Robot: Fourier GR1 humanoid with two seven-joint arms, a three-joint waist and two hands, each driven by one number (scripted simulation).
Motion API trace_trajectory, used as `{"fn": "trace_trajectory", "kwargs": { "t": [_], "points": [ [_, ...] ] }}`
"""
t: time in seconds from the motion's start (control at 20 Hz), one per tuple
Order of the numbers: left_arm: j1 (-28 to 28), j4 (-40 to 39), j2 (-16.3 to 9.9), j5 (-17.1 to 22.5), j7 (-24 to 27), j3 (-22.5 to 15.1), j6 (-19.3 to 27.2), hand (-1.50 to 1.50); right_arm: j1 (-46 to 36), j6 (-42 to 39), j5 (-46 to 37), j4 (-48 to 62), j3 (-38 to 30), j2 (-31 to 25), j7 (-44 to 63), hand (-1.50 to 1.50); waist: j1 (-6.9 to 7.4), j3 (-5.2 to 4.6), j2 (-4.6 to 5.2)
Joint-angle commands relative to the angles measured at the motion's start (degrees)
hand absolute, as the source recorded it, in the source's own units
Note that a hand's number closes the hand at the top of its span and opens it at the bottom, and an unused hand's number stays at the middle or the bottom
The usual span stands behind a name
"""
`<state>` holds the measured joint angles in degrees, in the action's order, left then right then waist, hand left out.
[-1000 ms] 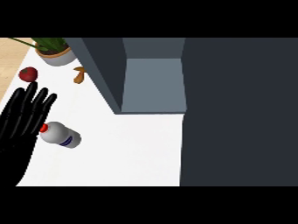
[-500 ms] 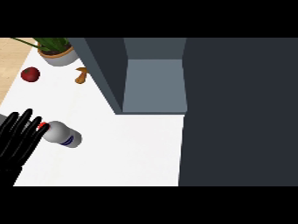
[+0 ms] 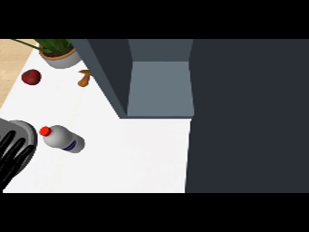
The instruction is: Pick up the bottled water, place it into the cabinet and close the cabinet
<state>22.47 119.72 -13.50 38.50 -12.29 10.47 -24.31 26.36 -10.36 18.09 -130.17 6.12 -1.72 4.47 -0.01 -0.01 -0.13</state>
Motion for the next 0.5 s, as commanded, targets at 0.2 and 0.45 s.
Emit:
{"fn": "trace_trajectory", "kwargs": {
  "t": [0.2, 0.45],
  "points": [
    [-1.2, -3.7, 0.7, 0.7, 1.0, 5.1, -4.3, -1.50, 4.8, -1.4, -3.3, -1.8, 2.9, 1.5, -2.3, -1.50, -0.08, 0.00, 0.03],
    [-1.0, -7.9, -0.8, 3.4, 2.7, 10.0, -9.4, -1.50, 3.2, -4.6, 2.2, 0.8, -2.4, -1.0, -3.6, -1.50, 0.04, 0.01, 0.07]
  ]
}}
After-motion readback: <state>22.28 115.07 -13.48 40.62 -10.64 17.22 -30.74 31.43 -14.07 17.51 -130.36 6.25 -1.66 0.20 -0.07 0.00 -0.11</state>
